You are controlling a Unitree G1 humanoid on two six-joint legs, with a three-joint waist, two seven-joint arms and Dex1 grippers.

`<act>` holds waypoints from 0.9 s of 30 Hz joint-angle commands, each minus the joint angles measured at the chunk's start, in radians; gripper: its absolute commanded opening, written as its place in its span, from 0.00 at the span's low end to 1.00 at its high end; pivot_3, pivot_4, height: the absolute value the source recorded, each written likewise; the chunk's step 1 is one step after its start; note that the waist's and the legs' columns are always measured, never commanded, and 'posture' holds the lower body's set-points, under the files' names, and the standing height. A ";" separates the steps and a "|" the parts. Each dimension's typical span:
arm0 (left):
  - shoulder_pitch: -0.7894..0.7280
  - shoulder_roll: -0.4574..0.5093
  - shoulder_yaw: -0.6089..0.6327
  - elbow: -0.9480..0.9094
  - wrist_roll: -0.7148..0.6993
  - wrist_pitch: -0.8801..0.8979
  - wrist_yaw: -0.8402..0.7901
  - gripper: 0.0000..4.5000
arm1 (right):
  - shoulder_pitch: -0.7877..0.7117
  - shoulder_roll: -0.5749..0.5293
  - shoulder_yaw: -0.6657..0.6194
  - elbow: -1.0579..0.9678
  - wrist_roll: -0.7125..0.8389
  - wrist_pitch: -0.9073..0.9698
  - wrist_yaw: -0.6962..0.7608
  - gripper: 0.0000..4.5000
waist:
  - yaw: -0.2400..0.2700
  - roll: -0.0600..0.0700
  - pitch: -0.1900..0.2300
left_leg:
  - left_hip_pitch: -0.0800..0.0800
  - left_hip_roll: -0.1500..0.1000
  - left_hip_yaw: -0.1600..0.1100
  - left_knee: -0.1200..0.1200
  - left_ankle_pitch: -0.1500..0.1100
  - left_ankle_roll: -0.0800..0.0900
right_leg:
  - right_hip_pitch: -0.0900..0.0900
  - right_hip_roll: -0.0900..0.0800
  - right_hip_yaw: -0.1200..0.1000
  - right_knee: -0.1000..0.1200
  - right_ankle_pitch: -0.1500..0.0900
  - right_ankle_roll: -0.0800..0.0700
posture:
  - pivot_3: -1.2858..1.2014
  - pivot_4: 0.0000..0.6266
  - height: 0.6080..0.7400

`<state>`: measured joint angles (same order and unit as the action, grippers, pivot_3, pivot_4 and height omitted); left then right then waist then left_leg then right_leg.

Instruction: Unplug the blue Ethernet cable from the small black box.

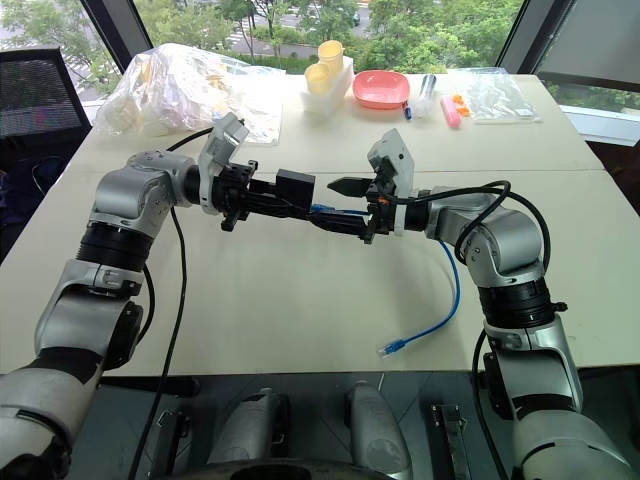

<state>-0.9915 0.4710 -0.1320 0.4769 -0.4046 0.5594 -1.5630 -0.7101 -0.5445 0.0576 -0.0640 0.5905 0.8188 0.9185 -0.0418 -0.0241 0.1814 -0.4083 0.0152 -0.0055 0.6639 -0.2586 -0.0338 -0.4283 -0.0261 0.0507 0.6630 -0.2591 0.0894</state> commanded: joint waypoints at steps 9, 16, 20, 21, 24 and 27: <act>0.004 0.019 0.011 -0.035 -0.017 -0.008 -0.030 0.12 | 0.005 -0.026 -0.042 -0.011 -0.009 -0.022 -0.013 1.00 | 0.000 0.000 0.000 | 0.000 0.000 0.000 0.000 0.000 0.000 | 0.000 0.000 0.000 0.000 0.000 0.000 | 0.52 0.24 0.96; 0.004 0.013 0.010 -0.033 -0.018 -0.011 -0.024 0.12 | 0.007 -0.023 -0.054 -0.013 -0.002 -0.021 -0.024 1.00 | 0.000 0.000 0.000 | 0.000 0.000 0.000 0.000 0.000 0.000 | 0.000 0.000 0.000 0.000 0.000 0.000 | 0.52 0.24 0.96; 0.001 0.001 0.015 -0.023 -0.013 -0.025 -0.004 0.12 | 0.012 -0.017 -0.049 -0.032 0.010 -0.012 -0.021 1.00 | 0.000 0.000 0.000 | 0.000 0.000 0.000 0.000 0.000 0.000 | 0.000 0.000 0.000 0.000 0.000 0.000 | 0.52 0.24 0.96; -0.003 -0.005 0.020 -0.015 -0.010 -0.031 0.010 0.12 | 0.014 -0.018 -0.048 -0.038 0.016 -0.009 -0.017 1.00 | 0.001 0.000 0.000 | 0.000 0.000 0.000 0.000 0.000 0.000 | 0.000 0.000 0.000 0.000 0.000 0.000 | 0.52 0.24 0.96; -0.016 -0.019 0.035 0.010 -0.008 -0.046 0.041 0.12 | 0.024 -0.022 -0.044 -0.061 0.032 0.005 -0.005 1.00 | 0.001 0.000 0.000 | 0.000 0.000 0.000 0.000 0.000 0.000 | 0.000 0.000 0.000 0.000 0.000 0.000 | 0.52 0.24 0.96; -0.034 -0.027 0.045 0.044 -0.006 -0.059 0.060 0.12 | 0.036 -0.028 -0.040 -0.080 0.037 0.013 0.008 1.00 | 0.001 0.000 0.000 | 0.000 0.000 0.000 0.000 0.000 0.000 | 0.000 0.000 0.000 0.000 0.000 0.000 | 0.52 0.24 0.96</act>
<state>-0.9869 0.4411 -0.1298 0.5181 -0.4049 0.5194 -1.5304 -0.6724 -0.5696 0.0239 -0.0780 0.5940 0.8328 0.9017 -0.0407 -0.0241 0.1814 -0.4085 0.0151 -0.0055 0.6639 -0.2586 -0.0338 -0.4283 -0.0262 0.0507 0.6629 -0.2591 0.0894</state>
